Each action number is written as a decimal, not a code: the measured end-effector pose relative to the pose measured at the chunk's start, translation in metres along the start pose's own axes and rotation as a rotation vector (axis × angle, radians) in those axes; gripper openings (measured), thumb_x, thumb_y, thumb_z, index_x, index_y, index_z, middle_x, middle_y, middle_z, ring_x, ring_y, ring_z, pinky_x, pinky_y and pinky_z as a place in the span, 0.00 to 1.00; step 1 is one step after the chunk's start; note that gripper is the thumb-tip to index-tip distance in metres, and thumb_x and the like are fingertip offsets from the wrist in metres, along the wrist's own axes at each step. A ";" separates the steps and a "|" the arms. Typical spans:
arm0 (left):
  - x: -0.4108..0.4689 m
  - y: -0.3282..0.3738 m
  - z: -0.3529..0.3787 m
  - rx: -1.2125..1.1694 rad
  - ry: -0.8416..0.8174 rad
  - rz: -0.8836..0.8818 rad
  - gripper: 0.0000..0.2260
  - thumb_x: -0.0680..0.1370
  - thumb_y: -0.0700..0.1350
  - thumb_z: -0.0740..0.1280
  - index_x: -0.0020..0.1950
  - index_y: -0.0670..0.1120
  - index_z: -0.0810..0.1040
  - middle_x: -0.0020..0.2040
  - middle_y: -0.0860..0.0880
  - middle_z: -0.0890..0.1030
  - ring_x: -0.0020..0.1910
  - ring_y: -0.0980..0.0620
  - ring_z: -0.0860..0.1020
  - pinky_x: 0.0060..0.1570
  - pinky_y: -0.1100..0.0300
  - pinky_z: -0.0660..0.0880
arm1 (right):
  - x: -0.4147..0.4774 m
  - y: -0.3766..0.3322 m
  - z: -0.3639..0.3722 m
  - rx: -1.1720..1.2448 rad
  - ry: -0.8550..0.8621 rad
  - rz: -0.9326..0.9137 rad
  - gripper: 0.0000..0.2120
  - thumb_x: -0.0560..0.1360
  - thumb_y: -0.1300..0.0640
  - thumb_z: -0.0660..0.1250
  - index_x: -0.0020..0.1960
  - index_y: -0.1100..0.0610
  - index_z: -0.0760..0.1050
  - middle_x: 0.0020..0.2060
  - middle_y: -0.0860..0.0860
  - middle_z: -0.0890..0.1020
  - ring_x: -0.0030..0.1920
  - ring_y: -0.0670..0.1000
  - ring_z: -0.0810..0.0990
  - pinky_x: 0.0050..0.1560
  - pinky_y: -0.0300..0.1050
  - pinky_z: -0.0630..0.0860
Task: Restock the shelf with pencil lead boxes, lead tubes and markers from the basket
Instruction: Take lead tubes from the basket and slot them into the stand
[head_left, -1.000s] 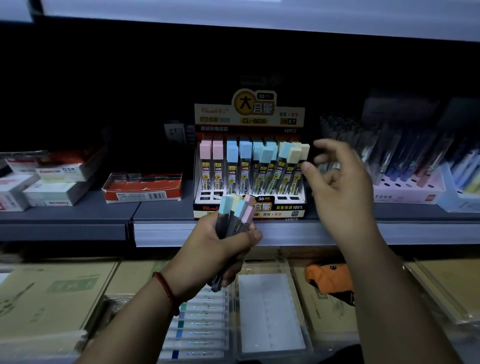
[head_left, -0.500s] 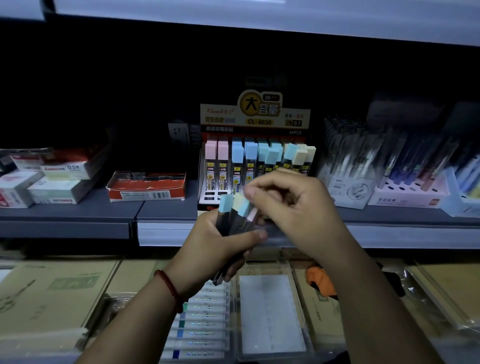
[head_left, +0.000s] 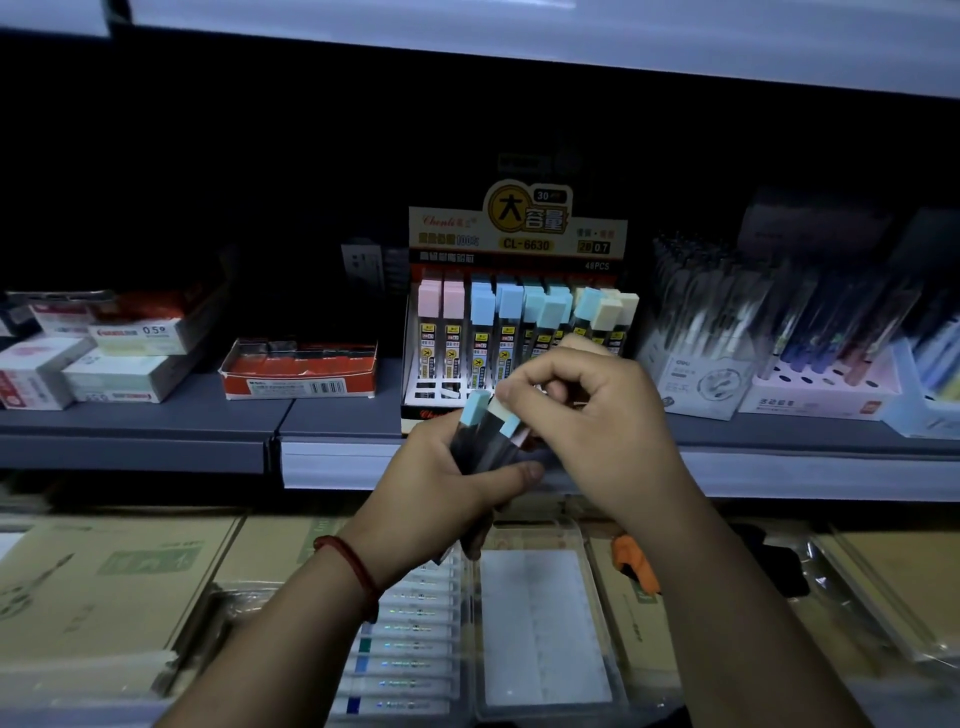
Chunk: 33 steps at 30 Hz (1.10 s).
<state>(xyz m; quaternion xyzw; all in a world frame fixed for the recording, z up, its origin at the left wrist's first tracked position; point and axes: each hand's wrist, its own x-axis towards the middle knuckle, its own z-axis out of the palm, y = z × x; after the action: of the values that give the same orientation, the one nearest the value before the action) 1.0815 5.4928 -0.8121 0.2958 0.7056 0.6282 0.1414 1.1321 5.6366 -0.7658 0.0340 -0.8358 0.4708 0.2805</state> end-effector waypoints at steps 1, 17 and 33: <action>0.001 0.000 0.000 -0.004 0.005 -0.001 0.10 0.75 0.42 0.75 0.40 0.40 0.78 0.26 0.47 0.76 0.21 0.44 0.71 0.24 0.55 0.70 | 0.000 0.001 0.001 0.006 0.014 -0.007 0.07 0.74 0.61 0.74 0.38 0.59 0.82 0.35 0.51 0.69 0.34 0.43 0.71 0.37 0.30 0.69; -0.003 -0.012 -0.006 -0.085 -0.019 -0.124 0.05 0.77 0.42 0.73 0.51 0.43 0.82 0.29 0.43 0.74 0.23 0.48 0.68 0.23 0.61 0.68 | 0.011 0.013 -0.038 0.306 0.393 -0.047 0.08 0.84 0.60 0.62 0.56 0.62 0.77 0.35 0.53 0.83 0.34 0.56 0.84 0.34 0.46 0.80; -0.003 -0.012 -0.001 -0.121 -0.014 -0.099 0.04 0.77 0.42 0.73 0.51 0.45 0.82 0.28 0.43 0.72 0.22 0.48 0.67 0.23 0.60 0.67 | 0.012 0.023 -0.057 -0.021 0.300 -0.157 0.14 0.85 0.61 0.59 0.66 0.54 0.78 0.39 0.55 0.79 0.35 0.55 0.79 0.40 0.50 0.78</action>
<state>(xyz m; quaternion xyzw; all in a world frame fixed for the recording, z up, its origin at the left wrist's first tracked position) 1.0804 5.4903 -0.8244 0.2557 0.6790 0.6600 0.1948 1.1397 5.6980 -0.7541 0.0257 -0.7843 0.4383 0.4383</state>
